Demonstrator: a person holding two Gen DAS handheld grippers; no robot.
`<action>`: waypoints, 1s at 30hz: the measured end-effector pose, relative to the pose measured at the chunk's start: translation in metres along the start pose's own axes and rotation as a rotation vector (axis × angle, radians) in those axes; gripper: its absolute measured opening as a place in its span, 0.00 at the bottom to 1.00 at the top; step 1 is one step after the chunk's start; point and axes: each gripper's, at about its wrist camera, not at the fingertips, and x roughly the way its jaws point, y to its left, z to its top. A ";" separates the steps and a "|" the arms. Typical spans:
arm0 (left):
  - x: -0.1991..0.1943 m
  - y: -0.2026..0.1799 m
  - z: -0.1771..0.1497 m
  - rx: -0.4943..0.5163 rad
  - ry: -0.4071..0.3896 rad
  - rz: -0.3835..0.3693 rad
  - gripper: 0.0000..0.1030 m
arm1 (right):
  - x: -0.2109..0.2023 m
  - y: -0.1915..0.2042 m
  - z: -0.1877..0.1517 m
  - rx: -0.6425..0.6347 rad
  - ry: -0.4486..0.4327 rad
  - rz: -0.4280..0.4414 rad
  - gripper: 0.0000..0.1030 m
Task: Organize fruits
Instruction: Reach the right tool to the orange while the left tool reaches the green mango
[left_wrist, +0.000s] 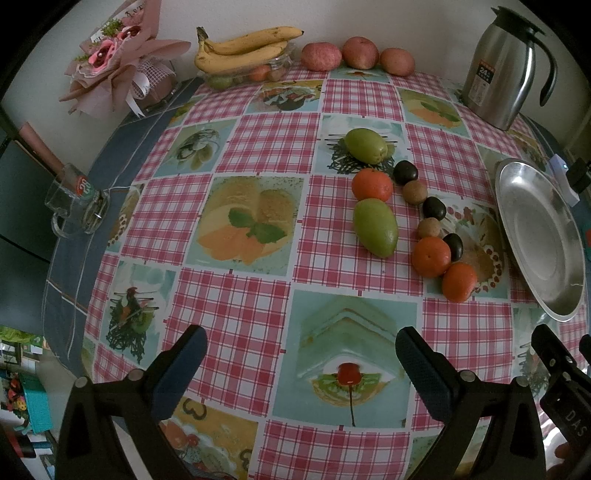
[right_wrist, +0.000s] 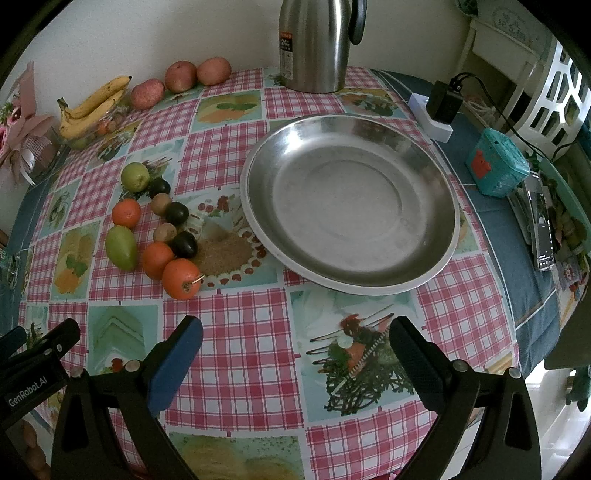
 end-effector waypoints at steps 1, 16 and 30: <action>0.000 0.000 0.000 0.000 0.000 0.000 1.00 | 0.000 0.000 0.000 0.000 0.000 0.000 0.98; -0.010 -0.002 0.031 -0.048 -0.010 -0.022 1.00 | -0.009 0.012 0.013 -0.036 0.020 0.046 0.98; -0.020 0.008 0.094 -0.134 -0.037 -0.014 1.00 | -0.028 0.036 0.076 -0.011 0.001 0.087 0.98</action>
